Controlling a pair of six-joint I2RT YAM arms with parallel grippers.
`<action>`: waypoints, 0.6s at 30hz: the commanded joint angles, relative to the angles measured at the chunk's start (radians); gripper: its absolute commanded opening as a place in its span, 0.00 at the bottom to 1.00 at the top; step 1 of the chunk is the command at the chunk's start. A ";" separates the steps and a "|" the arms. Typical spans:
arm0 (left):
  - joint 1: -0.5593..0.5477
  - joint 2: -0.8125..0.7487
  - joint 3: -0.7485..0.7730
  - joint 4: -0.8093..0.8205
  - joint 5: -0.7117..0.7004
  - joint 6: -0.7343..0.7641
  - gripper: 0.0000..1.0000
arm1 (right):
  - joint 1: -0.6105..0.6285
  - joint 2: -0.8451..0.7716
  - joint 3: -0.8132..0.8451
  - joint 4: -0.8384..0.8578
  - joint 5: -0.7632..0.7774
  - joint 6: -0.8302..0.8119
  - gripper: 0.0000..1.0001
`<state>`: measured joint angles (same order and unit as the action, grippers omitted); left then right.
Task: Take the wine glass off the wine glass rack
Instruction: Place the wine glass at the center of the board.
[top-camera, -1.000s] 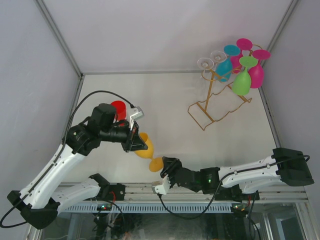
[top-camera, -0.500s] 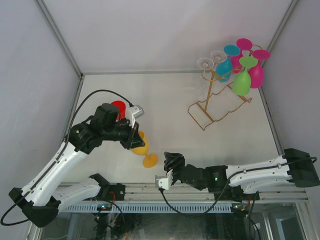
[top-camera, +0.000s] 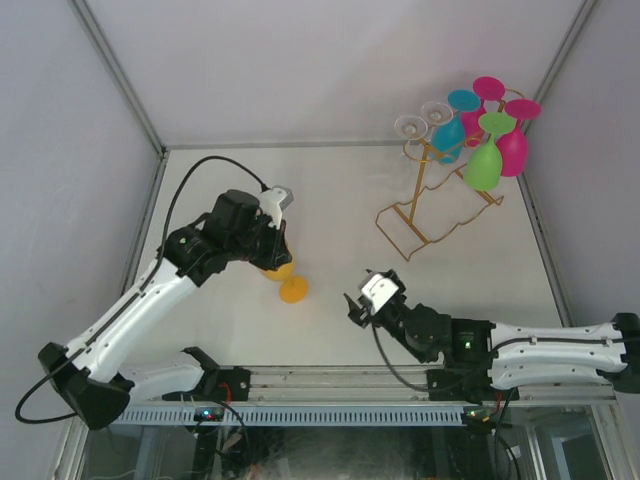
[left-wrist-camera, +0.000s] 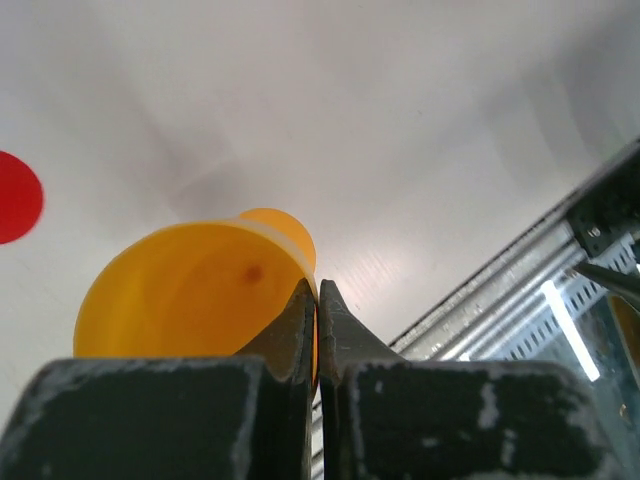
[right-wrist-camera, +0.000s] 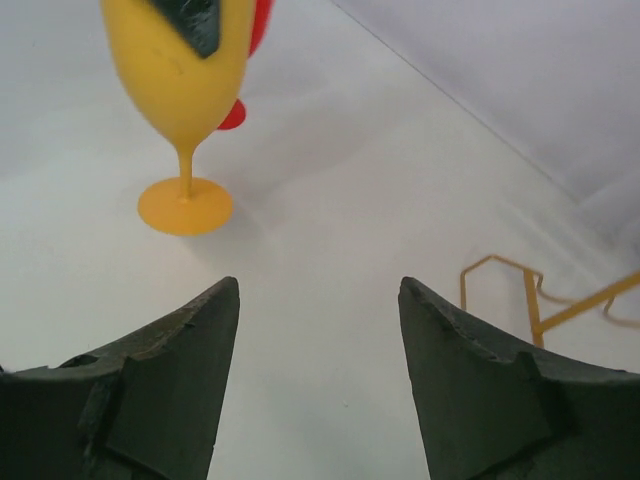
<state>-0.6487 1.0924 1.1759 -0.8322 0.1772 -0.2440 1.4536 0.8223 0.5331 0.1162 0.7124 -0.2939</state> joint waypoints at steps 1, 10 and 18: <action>-0.007 0.084 0.105 0.092 -0.120 0.012 0.00 | -0.085 -0.071 0.041 -0.116 0.086 0.525 0.70; -0.009 0.277 0.214 0.104 -0.312 0.053 0.00 | -0.231 -0.177 0.022 -0.318 -0.006 1.035 0.88; -0.009 0.382 0.271 0.167 -0.364 0.040 0.00 | -0.244 -0.155 0.018 -0.274 -0.080 1.020 0.93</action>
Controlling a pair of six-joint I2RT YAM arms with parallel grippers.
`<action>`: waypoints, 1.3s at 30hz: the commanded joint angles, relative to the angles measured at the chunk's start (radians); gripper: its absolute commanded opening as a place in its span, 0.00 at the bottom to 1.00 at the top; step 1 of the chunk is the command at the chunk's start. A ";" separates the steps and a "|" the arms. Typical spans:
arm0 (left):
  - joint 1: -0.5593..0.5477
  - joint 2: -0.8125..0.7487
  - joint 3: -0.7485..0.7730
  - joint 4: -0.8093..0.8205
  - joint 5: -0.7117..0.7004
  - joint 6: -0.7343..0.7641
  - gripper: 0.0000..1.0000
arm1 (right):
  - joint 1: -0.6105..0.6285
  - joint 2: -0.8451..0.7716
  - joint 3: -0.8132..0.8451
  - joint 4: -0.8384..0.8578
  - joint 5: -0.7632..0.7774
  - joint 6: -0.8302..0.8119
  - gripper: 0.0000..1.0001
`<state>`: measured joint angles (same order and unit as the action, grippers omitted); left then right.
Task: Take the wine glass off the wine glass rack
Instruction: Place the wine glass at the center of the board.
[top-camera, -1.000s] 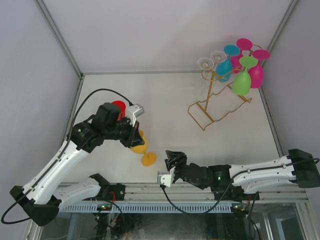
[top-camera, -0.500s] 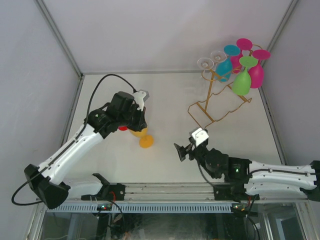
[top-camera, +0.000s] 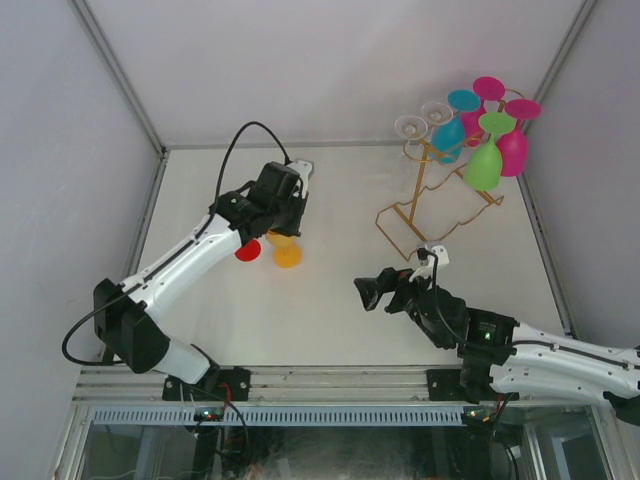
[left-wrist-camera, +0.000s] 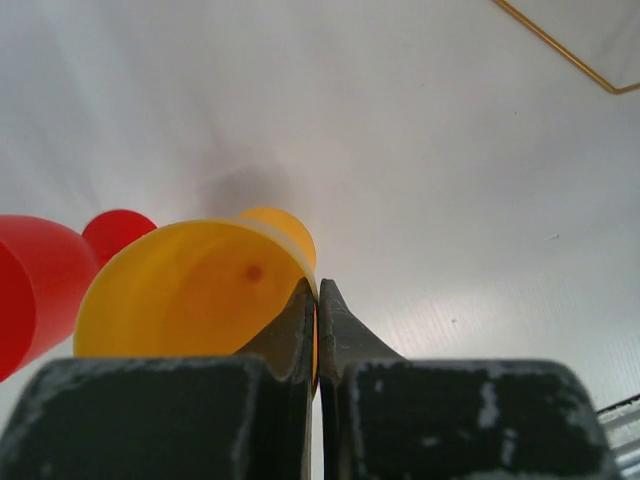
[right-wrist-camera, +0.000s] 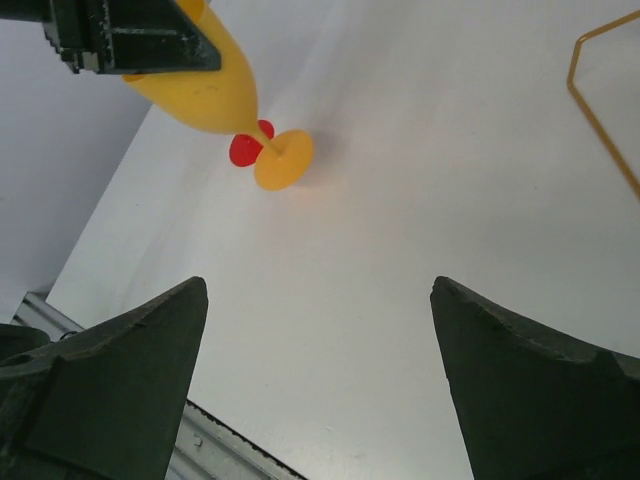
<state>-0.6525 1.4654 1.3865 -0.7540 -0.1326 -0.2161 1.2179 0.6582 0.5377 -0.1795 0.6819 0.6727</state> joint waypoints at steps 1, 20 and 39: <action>-0.006 0.013 0.055 0.111 -0.061 0.014 0.00 | -0.009 0.012 0.013 0.022 -0.053 0.059 0.93; 0.088 0.137 0.045 0.203 -0.091 -0.033 0.00 | -0.013 -0.015 0.013 -0.001 -0.069 0.136 0.99; 0.121 0.193 0.000 0.220 -0.096 -0.059 0.00 | -0.021 0.004 0.013 -0.020 -0.105 0.177 0.99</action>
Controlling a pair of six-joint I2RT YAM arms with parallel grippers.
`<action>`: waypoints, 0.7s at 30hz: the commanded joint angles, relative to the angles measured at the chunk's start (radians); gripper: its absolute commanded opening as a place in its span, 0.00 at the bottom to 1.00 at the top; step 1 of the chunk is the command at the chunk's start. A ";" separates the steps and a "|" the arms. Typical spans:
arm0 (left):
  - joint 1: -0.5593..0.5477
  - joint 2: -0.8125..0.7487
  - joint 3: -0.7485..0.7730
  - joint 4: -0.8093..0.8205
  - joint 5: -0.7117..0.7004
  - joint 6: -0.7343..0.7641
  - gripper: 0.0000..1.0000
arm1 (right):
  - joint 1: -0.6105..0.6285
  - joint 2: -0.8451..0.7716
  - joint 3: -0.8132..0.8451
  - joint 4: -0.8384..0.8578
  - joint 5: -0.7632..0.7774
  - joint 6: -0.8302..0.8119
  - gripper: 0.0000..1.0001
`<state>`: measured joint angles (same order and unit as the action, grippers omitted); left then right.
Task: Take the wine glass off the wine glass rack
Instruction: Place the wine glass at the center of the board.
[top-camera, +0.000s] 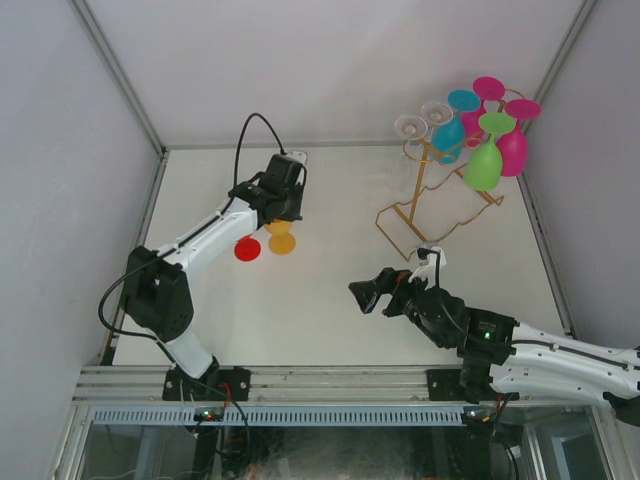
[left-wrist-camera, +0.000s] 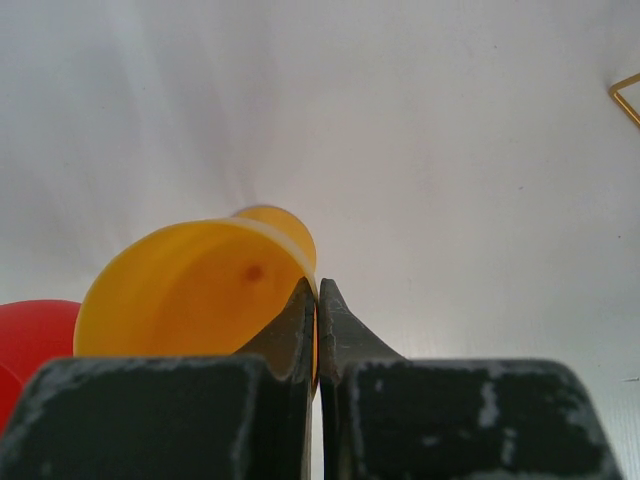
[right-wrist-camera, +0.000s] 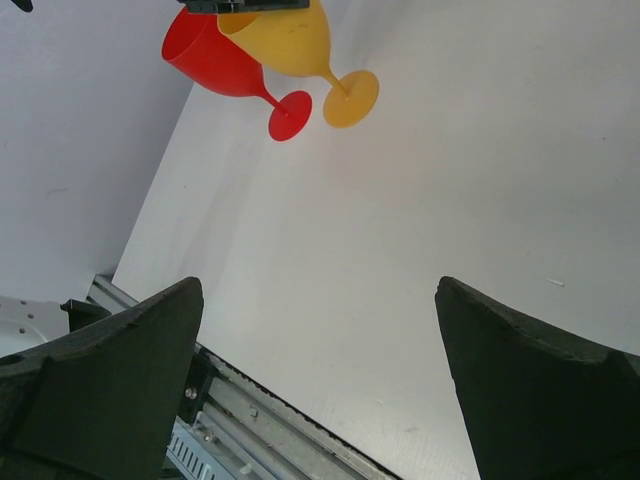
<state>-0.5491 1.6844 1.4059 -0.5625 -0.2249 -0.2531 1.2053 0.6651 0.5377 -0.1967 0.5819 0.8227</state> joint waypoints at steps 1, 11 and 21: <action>0.019 -0.031 -0.021 0.030 -0.006 -0.022 0.00 | -0.009 -0.002 0.013 -0.003 -0.005 0.029 0.99; 0.058 -0.017 -0.009 0.011 0.082 -0.097 0.00 | -0.020 0.009 0.013 0.002 -0.009 0.032 0.98; 0.058 0.018 0.021 -0.041 0.066 -0.072 0.04 | -0.030 0.012 0.013 -0.016 -0.022 0.050 0.98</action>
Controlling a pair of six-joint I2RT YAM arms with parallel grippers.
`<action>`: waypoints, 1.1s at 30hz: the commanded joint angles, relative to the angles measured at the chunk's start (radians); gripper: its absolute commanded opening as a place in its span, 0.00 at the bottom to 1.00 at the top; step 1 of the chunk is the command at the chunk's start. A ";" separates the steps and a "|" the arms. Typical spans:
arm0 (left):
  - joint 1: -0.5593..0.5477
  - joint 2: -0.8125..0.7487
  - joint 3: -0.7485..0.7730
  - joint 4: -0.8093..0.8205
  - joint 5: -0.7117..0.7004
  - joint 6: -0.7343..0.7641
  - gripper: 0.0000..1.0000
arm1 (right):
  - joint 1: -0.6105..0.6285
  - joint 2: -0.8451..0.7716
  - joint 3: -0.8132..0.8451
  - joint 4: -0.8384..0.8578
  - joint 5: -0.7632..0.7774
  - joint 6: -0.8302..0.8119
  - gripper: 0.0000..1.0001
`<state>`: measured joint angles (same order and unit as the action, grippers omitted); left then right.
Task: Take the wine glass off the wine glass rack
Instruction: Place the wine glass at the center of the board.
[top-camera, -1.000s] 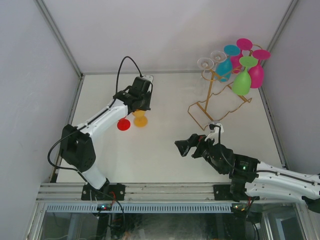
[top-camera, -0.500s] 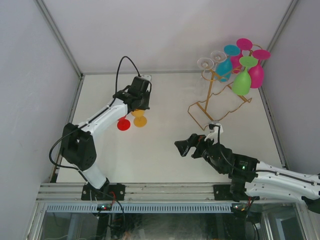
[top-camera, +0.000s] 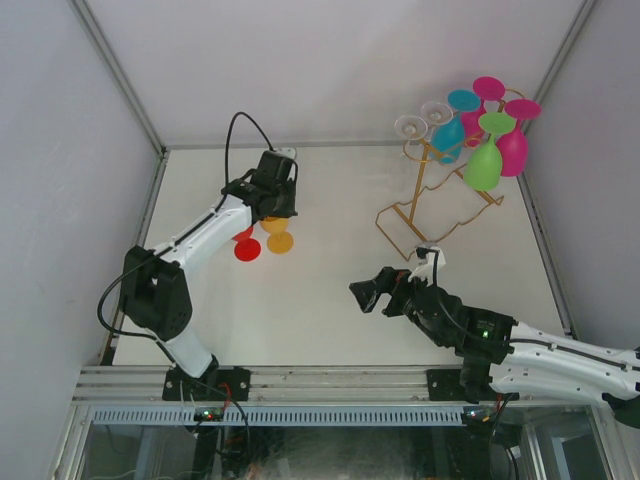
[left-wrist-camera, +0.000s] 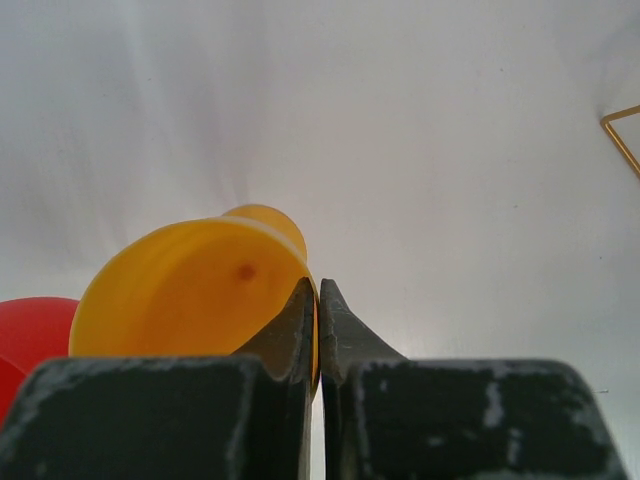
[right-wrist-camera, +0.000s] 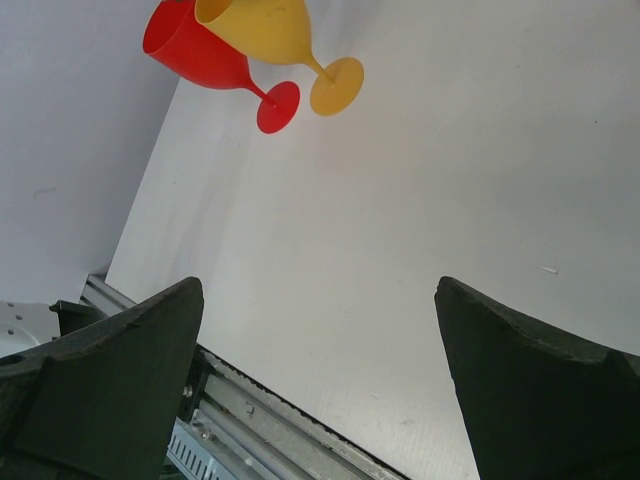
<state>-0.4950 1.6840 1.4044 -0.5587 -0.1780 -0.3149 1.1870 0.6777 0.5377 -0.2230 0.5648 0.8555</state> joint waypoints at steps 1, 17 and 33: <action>0.004 0.021 0.029 -0.054 0.012 -0.011 0.04 | -0.013 0.000 0.013 0.011 -0.006 0.018 0.98; 0.004 0.036 0.060 -0.084 0.012 -0.019 0.10 | -0.022 0.002 0.013 0.011 -0.023 0.025 0.98; 0.004 0.023 0.077 -0.104 -0.036 -0.011 0.13 | -0.023 -0.010 0.013 0.018 -0.020 0.003 0.98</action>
<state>-0.4950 1.7020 1.4403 -0.6155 -0.2020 -0.3222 1.1717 0.6777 0.5377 -0.2287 0.5407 0.8661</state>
